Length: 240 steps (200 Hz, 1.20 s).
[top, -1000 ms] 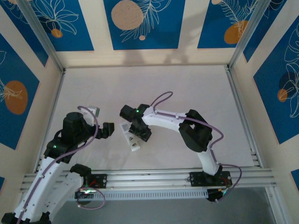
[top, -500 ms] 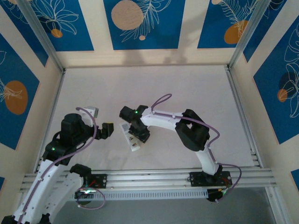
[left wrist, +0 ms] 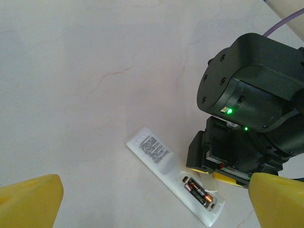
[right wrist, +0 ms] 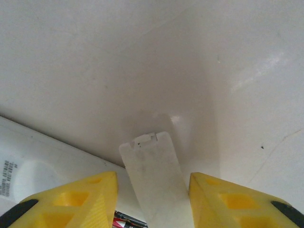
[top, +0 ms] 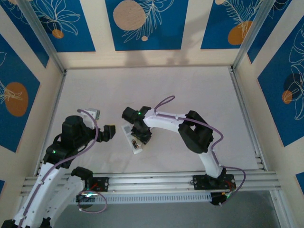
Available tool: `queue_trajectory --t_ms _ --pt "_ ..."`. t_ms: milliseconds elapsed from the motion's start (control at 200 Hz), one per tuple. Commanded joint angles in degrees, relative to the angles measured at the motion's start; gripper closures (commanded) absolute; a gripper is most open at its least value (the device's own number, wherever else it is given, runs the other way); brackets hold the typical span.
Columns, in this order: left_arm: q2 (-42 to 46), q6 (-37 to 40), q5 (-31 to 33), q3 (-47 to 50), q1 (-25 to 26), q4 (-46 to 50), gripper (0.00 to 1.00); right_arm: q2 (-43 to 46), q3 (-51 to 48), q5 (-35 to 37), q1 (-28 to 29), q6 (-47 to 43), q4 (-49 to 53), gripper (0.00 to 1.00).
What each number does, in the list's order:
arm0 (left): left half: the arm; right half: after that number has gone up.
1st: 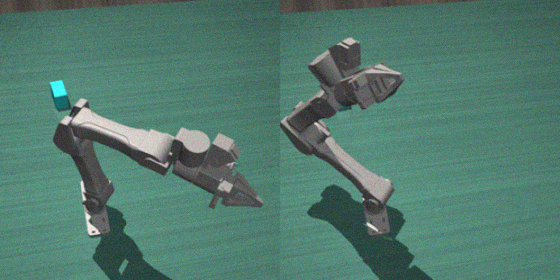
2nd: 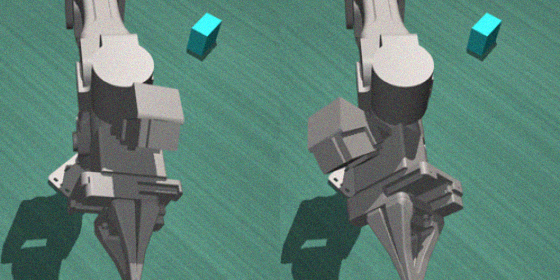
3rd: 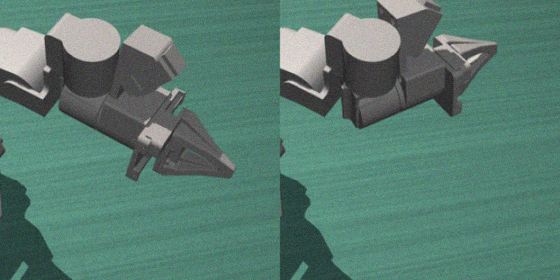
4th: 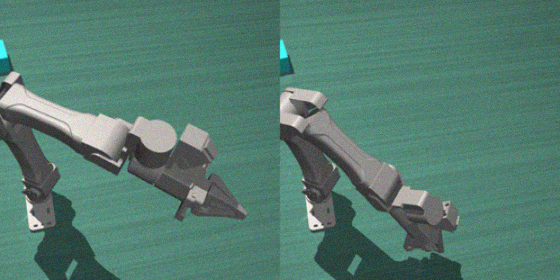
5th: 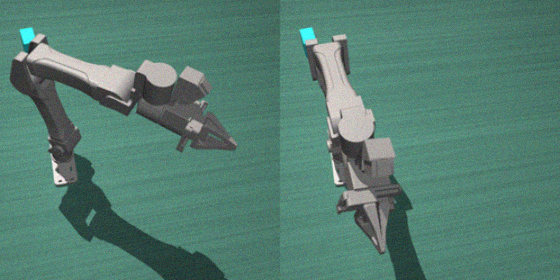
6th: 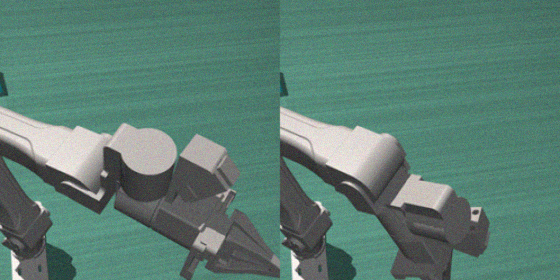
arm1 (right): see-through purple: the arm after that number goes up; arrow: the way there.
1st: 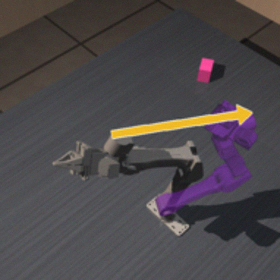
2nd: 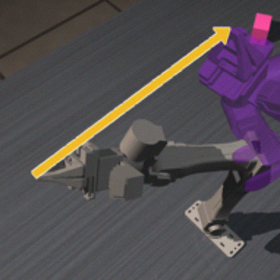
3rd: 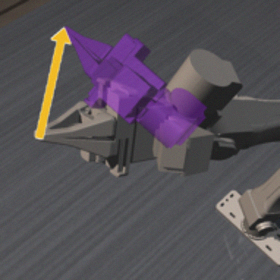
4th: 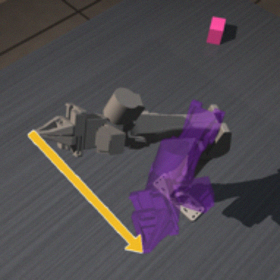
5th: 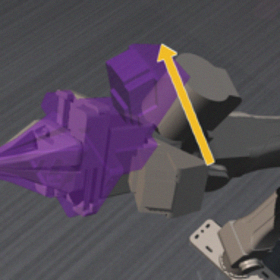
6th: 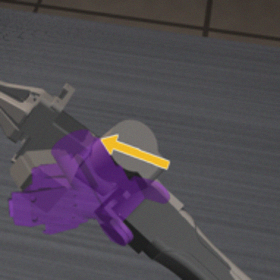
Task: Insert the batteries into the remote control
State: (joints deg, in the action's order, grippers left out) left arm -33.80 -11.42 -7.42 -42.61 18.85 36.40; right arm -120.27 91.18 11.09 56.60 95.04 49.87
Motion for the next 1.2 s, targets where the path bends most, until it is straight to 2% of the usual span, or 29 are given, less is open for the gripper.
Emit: queue_trajectory --t_ms 0,225,555,890,1050,1195 --pt "0.6 0.9 0.7 -0.5 -0.5 -0.4 0.0 -2.2 -0.4 -1.5 0.1 0.6 1.1 0.56" --pt "0.7 0.7 0.9 -0.5 -0.5 -0.3 0.0 -2.3 0.9 3.0 -0.1 -4.6 3.5 0.55" --pt "0.6 0.6 1.2 -0.4 -0.5 -0.3 0.0 -4.3 0.9 2.9 -1.1 -11.7 -1.6 0.55" --pt "0.7 0.6 1.7 -0.3 -0.5 -0.2 0.0 -3.1 -0.9 3.8 -1.0 -16.4 -4.8 0.65" --pt "0.7 0.6 1.6 -0.2 -0.5 -0.2 0.0 0.5 -1.9 8.4 -0.5 -22.1 -6.1 0.72" --pt "0.6 0.8 2.4 -0.3 -0.5 -0.1 0.0 5.6 -4.3 14.1 0.9 -31.2 -9.5 0.74"
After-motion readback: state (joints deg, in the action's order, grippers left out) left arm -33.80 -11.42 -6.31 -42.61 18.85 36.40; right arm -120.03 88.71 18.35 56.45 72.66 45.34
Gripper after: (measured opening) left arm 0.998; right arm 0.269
